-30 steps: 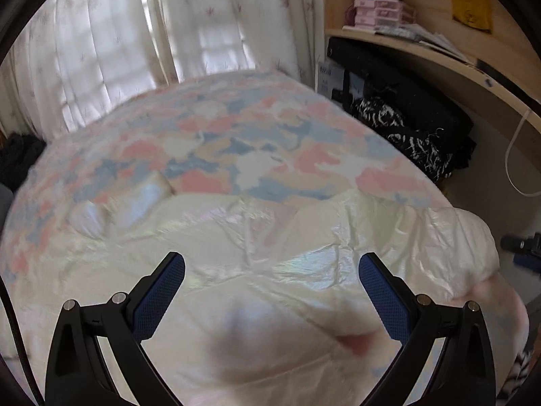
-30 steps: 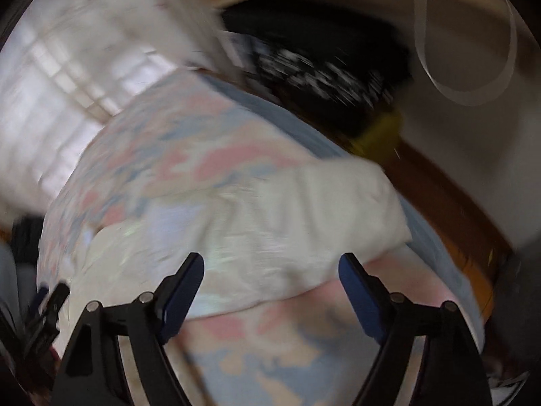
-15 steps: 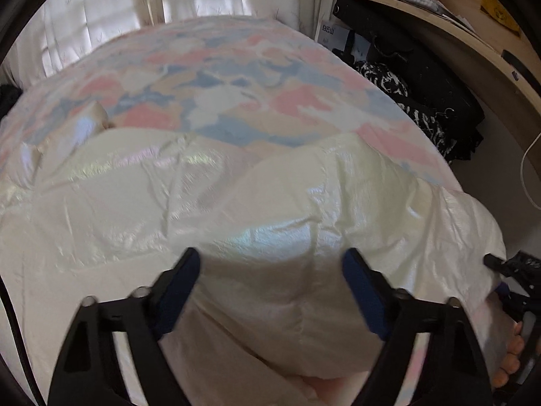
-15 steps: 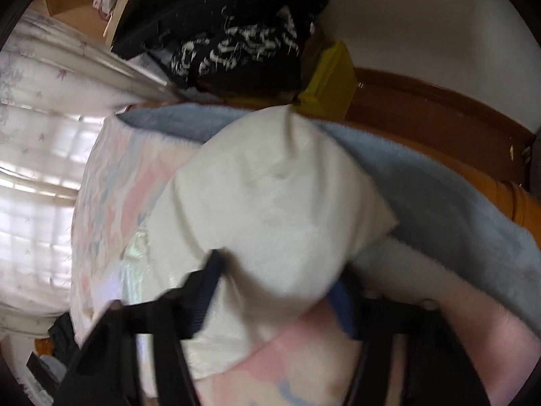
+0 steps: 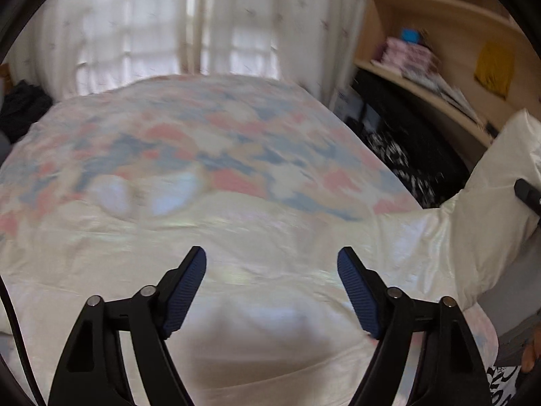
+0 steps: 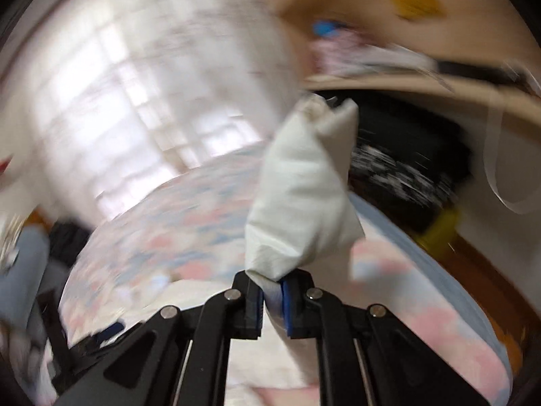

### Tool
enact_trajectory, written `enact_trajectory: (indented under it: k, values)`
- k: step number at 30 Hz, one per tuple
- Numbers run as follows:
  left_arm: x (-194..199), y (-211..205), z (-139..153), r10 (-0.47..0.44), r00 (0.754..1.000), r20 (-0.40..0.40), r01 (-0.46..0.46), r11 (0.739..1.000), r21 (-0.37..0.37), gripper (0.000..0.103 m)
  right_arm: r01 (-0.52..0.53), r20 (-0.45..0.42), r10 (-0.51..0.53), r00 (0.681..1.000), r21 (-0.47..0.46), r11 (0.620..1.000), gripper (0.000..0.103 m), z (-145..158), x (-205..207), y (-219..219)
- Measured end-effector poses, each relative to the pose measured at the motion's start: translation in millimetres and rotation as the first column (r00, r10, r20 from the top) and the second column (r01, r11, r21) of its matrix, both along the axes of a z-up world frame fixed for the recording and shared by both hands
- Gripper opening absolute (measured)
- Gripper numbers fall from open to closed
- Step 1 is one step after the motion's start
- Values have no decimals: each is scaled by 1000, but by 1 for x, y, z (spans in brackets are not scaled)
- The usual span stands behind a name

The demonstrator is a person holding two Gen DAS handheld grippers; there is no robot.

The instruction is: Fold large clothes

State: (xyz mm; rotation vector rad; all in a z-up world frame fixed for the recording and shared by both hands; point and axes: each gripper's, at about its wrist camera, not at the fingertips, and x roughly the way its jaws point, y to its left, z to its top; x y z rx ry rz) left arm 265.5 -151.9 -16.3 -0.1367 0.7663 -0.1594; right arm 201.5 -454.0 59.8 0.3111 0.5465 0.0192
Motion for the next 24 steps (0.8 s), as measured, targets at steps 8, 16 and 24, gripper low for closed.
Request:
enact_trajectory:
  k: [8, 16, 24]
  values:
    - [-14, 127, -18, 118, 990, -76, -122, 991, -50, 80, -318, -124, 302, 945, -141, 937, 9, -48, 25, 191]
    - [-16, 177, -91, 66, 965, -253, -118, 974, -193, 80, -498, -455, 343, 822, -283, 819, 16, -191, 24, 276]
    - [2, 162, -124, -54, 952, -302, -61, 931, -361, 80, -475, -349, 361, 865, -337, 813, 87, -164, -16, 263]
